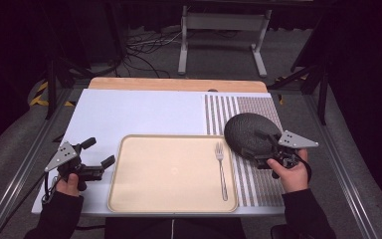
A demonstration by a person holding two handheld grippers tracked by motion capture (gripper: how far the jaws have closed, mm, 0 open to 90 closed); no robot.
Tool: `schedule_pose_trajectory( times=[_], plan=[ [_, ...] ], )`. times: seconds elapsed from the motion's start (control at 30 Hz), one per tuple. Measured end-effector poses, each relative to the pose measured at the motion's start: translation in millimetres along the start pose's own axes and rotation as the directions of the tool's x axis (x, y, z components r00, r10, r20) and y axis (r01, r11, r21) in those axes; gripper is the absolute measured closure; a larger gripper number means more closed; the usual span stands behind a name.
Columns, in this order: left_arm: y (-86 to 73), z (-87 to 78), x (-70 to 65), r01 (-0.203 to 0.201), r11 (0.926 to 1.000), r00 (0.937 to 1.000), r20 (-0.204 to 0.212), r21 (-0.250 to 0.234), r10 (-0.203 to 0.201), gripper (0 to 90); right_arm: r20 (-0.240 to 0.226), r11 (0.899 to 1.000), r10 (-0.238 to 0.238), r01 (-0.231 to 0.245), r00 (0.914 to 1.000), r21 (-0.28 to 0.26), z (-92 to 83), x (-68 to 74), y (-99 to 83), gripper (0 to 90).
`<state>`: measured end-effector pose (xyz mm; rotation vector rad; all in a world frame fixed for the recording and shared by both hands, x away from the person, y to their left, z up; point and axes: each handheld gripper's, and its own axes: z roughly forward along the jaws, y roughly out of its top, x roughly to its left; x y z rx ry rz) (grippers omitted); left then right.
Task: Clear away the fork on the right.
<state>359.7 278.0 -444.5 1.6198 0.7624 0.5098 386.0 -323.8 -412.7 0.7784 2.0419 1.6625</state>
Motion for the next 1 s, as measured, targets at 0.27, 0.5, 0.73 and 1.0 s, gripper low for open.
schedule_pose_trajectory(
  times=[0.27, 0.5, 0.73, 1.0],
  plan=[
    [-0.3, 0.7, 0.4, 0.0, 0.9999, 1.0, 0.001, 0.01, 0.0, 0.3, 0.006, 1.0, 0.027, -0.027, 0.9996, 0.011, -9.8, -3.0, -16.5, 10.2],
    [-0.2, 0.2, 0.8, 0.0, 1.0, 1.0, -0.003, 0.004, 0.0, 0.3, 0.015, 0.997, 0.053, -0.054, 0.9985, 0.046, -12.5, -2.2, -32.0, 10.2],
    [-0.2, 0.0, 0.7, 0.0, 1.0, 1.0, -0.004, 0.002, 0.0, 0.3, 0.02, 0.994, 0.044, -0.046, 0.9988, 0.096, -6.1, -0.2, -37.4, 10.4],
    [-0.4, -0.3, 1.1, 0.007, 1.0, 1.0, -0.007, -0.003, -0.007, 0.3, 0.017, 0.995, 0.055, -0.056, 0.9983, 0.079, -6.3, -0.7, -36.7, 10.4]
  ],
)
